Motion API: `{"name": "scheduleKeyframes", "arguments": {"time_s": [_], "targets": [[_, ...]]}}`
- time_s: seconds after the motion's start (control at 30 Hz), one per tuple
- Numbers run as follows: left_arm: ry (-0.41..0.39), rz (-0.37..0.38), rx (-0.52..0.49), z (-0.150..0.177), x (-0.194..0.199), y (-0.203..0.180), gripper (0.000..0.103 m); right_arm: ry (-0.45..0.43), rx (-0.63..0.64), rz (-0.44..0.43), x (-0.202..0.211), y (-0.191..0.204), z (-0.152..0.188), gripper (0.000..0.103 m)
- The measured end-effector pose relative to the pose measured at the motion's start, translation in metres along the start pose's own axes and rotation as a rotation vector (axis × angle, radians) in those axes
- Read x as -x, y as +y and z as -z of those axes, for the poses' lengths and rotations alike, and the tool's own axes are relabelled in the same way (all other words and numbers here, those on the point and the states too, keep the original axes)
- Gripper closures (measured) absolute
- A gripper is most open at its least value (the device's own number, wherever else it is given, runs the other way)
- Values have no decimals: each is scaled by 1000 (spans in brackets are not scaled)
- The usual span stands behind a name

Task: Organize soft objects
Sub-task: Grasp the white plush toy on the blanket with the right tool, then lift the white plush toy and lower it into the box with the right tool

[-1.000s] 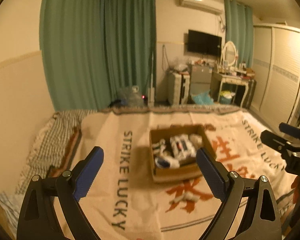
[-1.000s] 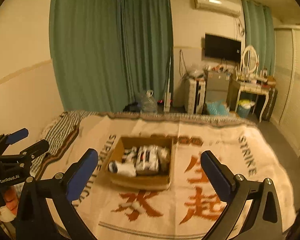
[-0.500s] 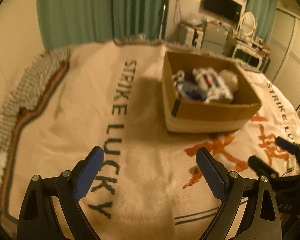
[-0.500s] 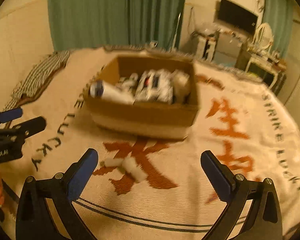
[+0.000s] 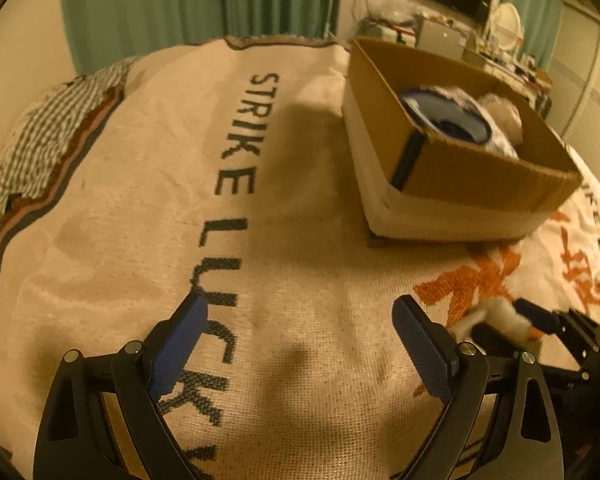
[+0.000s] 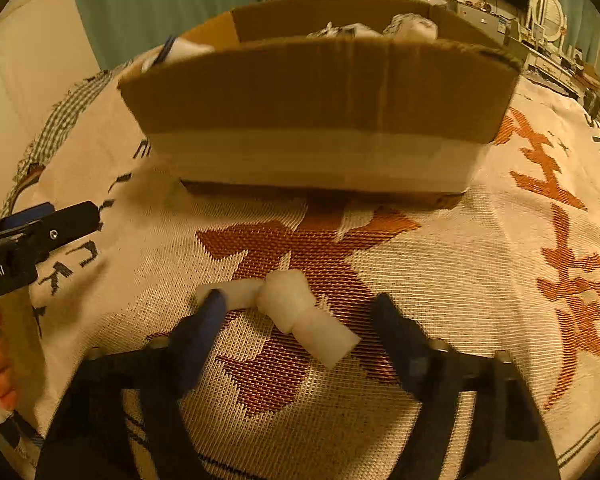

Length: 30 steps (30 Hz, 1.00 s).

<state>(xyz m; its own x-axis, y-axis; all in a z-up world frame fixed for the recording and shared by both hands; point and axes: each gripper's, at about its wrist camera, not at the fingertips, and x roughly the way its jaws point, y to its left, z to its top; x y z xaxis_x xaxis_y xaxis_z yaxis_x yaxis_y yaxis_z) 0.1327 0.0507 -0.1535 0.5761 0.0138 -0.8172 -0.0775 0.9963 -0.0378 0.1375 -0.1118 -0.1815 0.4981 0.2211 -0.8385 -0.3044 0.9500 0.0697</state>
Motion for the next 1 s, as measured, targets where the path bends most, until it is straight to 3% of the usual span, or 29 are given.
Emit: {"name": "scheduleKeyframes", "arguments": {"time_s": [0.03,0.07,0.17,0.47,0.77,1.0], "targets": [[7,-2,-9,1,-1,-2,8,0,8,-8,-1,2,1,48],[15,-5,-16,2,-2,-4,8,-3,12,-14,-1,3,1,65],[25,-11,-33,5,1,-7,8,1,3,-40,0,4,2,82],[-12,14,-33,2,51,-22,8,-41,9,-58,49,10,6,83],[-182,28,-42,-20,144,-37,8,-168,-12,-4,146,6,-10,83],[-327,-9,-61,-67,194,-50,8,-289,1,11,215,-6,-54,83]]}}
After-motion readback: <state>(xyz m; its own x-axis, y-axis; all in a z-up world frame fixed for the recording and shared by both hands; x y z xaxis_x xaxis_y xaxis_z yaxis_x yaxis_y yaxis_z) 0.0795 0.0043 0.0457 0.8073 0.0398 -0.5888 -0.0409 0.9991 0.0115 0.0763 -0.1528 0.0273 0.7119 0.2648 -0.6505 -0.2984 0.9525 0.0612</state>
